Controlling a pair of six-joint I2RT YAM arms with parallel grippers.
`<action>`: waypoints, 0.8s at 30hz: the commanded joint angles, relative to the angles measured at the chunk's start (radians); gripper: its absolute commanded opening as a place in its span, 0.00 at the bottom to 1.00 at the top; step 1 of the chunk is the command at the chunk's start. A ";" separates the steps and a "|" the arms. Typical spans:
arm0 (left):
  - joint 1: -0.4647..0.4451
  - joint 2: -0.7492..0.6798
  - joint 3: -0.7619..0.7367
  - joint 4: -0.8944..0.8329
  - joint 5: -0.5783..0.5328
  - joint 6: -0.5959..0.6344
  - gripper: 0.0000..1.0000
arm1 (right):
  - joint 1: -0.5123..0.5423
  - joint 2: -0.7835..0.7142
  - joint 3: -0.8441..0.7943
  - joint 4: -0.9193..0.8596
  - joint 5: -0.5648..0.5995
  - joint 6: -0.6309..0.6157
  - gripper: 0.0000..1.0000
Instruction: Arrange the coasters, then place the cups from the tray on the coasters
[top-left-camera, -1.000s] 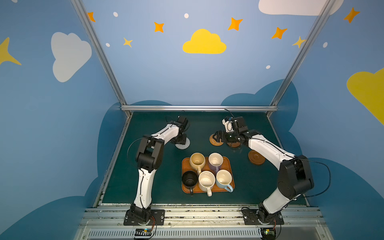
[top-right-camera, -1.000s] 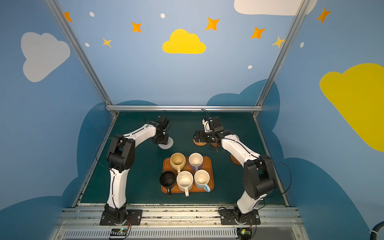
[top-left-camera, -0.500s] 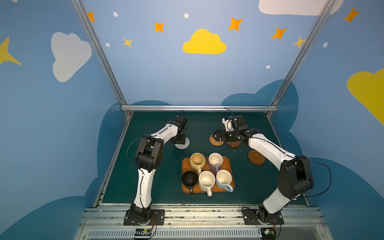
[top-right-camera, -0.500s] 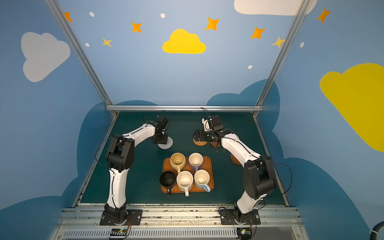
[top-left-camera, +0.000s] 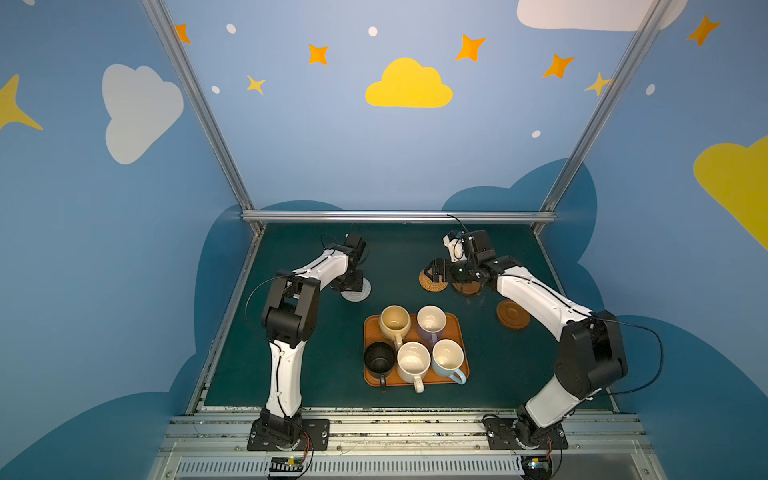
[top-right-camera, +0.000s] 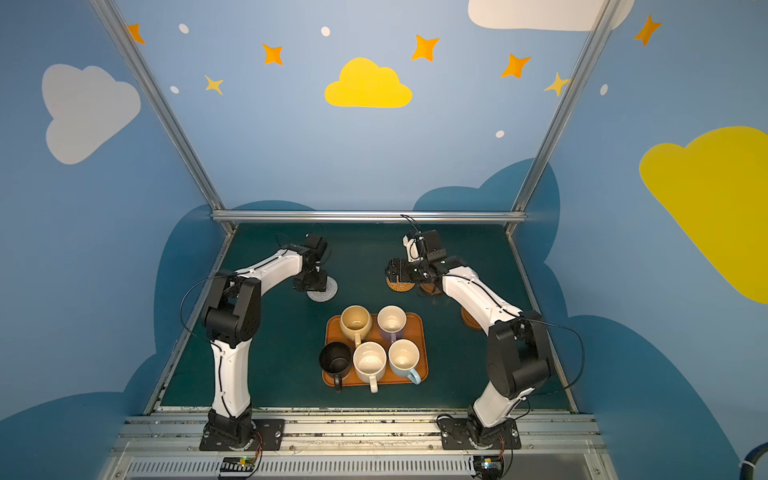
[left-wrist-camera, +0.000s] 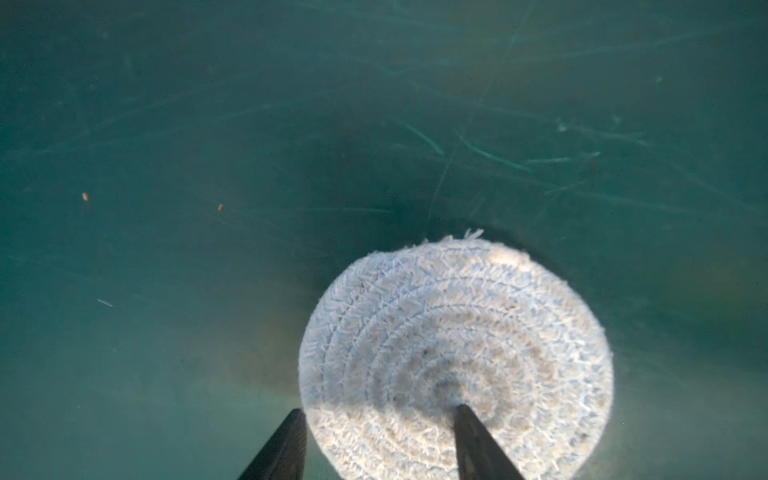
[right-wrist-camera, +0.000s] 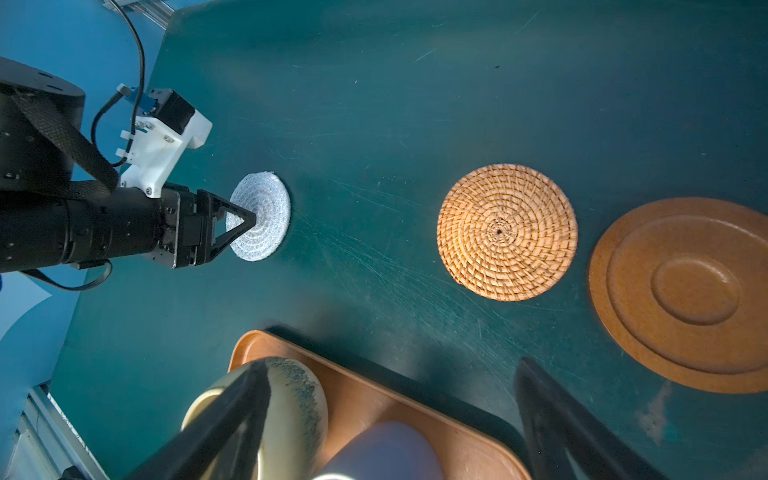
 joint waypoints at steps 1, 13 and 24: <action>0.008 -0.028 0.027 -0.029 0.019 -0.024 0.64 | 0.014 -0.018 0.031 -0.021 -0.002 -0.004 0.92; 0.002 -0.110 0.125 -0.092 0.027 -0.013 0.74 | 0.017 -0.051 0.014 -0.020 0.059 -0.013 0.93; -0.057 -0.125 0.183 0.032 0.318 0.015 0.85 | -0.012 -0.042 0.016 -0.056 0.139 -0.012 0.94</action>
